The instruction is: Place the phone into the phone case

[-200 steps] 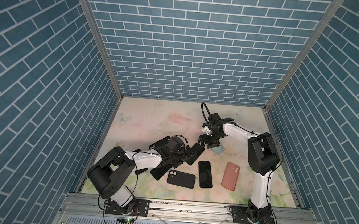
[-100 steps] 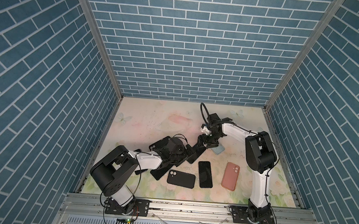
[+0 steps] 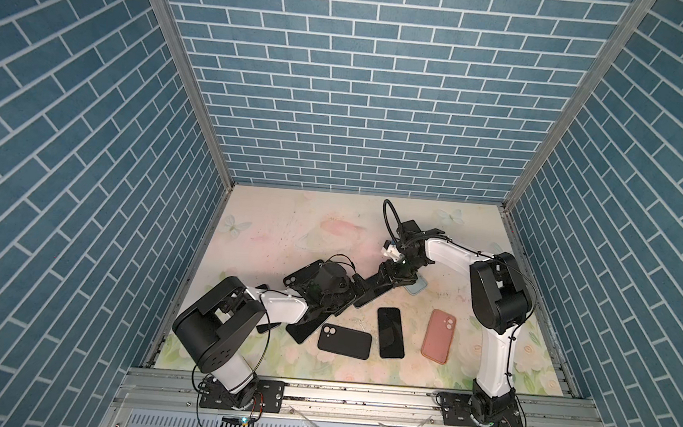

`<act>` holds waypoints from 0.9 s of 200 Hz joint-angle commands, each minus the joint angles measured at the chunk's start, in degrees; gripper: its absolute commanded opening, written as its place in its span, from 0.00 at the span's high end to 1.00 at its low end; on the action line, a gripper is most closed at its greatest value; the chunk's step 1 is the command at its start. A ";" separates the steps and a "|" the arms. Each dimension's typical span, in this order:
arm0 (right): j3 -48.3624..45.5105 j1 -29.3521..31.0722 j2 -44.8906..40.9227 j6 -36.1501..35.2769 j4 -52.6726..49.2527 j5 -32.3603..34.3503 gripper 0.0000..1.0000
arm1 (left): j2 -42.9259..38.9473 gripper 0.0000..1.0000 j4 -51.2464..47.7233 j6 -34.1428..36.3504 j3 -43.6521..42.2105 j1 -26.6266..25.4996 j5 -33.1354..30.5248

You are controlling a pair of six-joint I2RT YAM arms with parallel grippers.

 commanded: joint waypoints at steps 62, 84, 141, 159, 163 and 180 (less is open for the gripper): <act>-4.00 0.79 -4.77 -1.88 3.08 -9.52 0.36 | 2.36 0.07 -5.86 4.96 -0.03 1.35 -1.71; -5.05 0.67 -6.21 -1.60 5.37 -10.93 0.40 | 2.59 0.07 -5.96 6.51 -0.12 2.00 -0.86; -9.18 -0.04 -11.20 1.12 13.21 -13.87 0.44 | 4.54 0.09 -5.45 7.95 0.32 2.46 1.48; -9.95 -0.31 -11.96 1.59 14.59 -14.65 0.48 | 4.40 0.09 -5.62 8.11 0.43 2.54 1.37; -10.03 -0.39 -12.00 1.63 14.72 -14.81 0.49 | 4.37 0.09 -5.61 8.16 0.51 2.61 1.46; -10.21 -0.55 -12.18 1.72 15.20 -15.11 0.54 | 4.30 0.09 -6.08 8.39 0.79 2.72 1.47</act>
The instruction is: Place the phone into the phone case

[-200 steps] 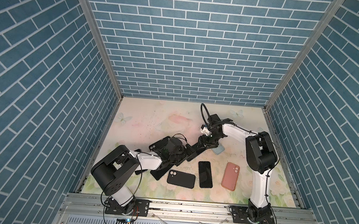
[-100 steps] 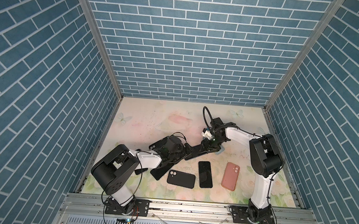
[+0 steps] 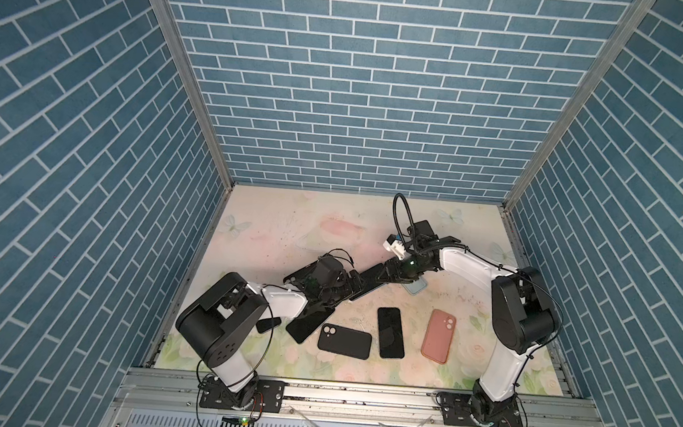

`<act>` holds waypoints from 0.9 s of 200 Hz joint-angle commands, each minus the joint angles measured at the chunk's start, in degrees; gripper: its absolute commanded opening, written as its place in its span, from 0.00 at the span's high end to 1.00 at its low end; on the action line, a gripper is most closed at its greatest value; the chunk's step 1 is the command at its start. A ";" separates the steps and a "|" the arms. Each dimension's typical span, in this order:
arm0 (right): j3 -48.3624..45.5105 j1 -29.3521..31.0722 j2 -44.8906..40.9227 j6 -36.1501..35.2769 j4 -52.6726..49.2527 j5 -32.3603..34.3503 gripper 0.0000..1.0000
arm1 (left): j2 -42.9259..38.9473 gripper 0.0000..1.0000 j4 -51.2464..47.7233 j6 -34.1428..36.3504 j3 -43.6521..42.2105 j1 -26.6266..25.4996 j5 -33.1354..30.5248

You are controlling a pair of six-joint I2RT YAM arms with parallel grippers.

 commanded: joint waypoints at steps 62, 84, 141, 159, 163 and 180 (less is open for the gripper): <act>-0.70 -0.03 -0.78 0.59 2.90 -4.81 0.79 | 2.00 0.09 -6.40 1.27 -0.55 0.75 1.23; -0.57 -0.12 -0.81 0.66 2.53 -4.64 0.89 | 1.56 0.09 -6.61 1.30 -0.35 1.29 1.42; -1.22 -1.57 -4.34 3.53 3.87 -3.03 1.00 | -6.06 0.07 -18.22 11.32 5.43 2.58 -1.24; -1.79 -2.88 -7.26 5.50 4.94 -3.12 1.00 | -10.33 0.06 -23.36 15.74 7.68 3.54 -2.59; -1.88 -3.26 -8.02 5.93 5.16 -3.23 1.00 | -11.31 0.06 -24.35 16.43 8.05 3.88 -2.84; -2.25 -4.76 -11.48 7.86 5.77 -3.58 1.00 | -15.58 0.05 -27.30 19.37 9.40 5.60 -2.39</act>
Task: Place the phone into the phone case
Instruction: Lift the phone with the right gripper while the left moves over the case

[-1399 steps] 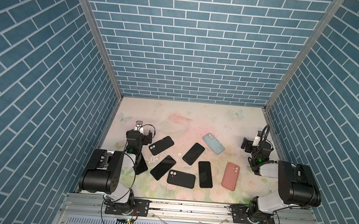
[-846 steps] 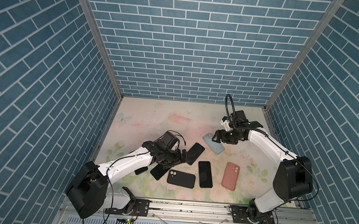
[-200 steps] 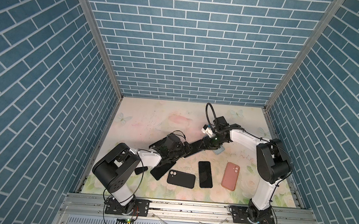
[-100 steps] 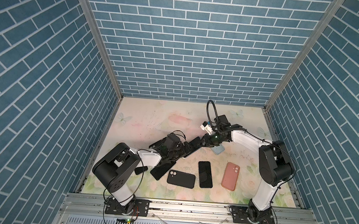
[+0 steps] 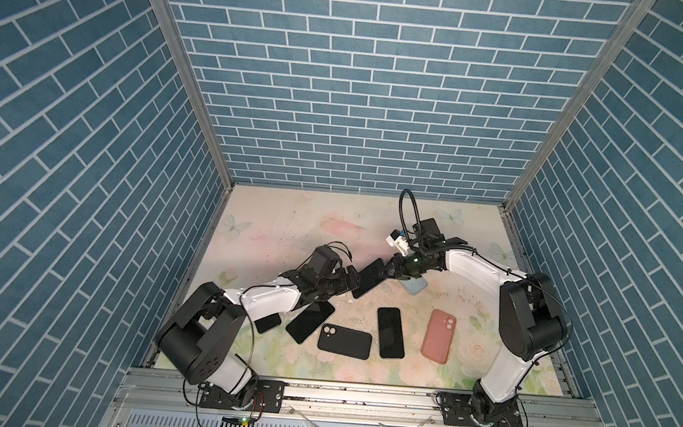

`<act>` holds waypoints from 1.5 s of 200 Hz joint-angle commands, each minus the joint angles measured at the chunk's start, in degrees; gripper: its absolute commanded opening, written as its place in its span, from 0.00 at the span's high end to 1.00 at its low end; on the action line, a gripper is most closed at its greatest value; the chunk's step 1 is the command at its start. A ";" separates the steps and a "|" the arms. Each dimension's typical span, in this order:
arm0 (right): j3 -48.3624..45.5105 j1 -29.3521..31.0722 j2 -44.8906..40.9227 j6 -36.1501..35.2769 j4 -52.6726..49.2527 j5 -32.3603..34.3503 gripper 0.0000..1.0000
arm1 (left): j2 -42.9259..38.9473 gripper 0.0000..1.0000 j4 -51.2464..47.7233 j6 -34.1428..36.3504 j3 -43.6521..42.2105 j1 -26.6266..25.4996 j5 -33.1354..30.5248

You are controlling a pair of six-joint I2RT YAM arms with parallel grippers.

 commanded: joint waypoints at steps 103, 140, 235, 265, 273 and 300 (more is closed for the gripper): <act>-4.22 -9.85 -28.05 13.35 -3.90 20.92 1.00 | -1.53 0.04 -31.96 25.50 24.13 2.93 1.10; -4.16 -11.21 -33.00 12.59 -10.83 33.88 1.00 | 7.77 0.05 -36.79 17.12 32.17 -3.37 -2.03; -8.80 -11.93 -41.77 9.40 -13.80 47.97 1.00 | 42.08 0.20 -52.08 -0.40 64.02 -13.62 -9.22; -10.09 -11.95 -43.85 9.53 -14.15 47.06 1.00 | 48.07 0.24 -53.62 -2.49 70.51 -13.62 -10.79; -10.40 -11.92 -44.42 9.73 -14.15 46.56 1.00 | 49.59 0.25 -53.53 -2.79 71.93 -13.62 -10.93; -11.08 -11.98 -46.07 10.10 -14.48 44.78 1.00 | 53.89 0.29 -53.28 -4.07 77.01 -13.53 -11.82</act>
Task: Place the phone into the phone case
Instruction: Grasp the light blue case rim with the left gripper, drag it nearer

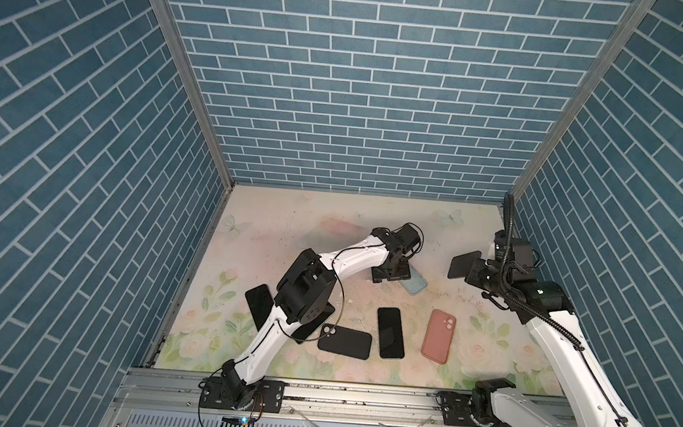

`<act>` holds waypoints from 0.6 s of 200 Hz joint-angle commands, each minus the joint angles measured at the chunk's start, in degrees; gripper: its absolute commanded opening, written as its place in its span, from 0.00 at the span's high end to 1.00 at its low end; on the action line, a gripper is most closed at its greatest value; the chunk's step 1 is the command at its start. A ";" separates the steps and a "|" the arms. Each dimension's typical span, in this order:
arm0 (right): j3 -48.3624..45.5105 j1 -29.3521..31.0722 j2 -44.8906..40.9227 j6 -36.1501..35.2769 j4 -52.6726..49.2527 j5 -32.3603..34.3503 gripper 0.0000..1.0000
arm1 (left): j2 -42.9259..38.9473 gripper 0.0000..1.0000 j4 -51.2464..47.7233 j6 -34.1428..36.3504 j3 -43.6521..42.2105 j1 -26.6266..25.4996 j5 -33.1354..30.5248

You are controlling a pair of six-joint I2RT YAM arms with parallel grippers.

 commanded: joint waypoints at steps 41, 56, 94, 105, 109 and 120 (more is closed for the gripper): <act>-0.27 -0.07 -3.17 -1.36 -0.93 -0.67 1.00 | 10.04 0.43 -9.33 -0.84 14.90 0.06 -6.72; 0.11 -0.02 -3.27 -1.96 -1.30 -0.57 1.00 | 11.25 0.49 -10.85 -0.18 16.41 0.20 -8.49; 1.18 0.00 -3.17 -2.74 -2.25 -0.26 1.00 | 12.60 0.66 -11.90 0.38 16.91 0.54 -11.02; 1.53 0.00 -3.11 -2.78 -2.69 -0.26 1.00 | 12.70 0.72 -11.89 0.75 16.88 0.68 -11.53; 1.64 0.00 -3.08 -2.86 -2.80 -0.30 1.00 | 12.70 0.75 -11.74 1.08 16.91 0.72 -11.57; 1.95 -0.04 -3.01 -2.87 -3.30 -0.30 1.00 | 12.70 0.80 -11.08 1.93 17.00 0.89 -11.96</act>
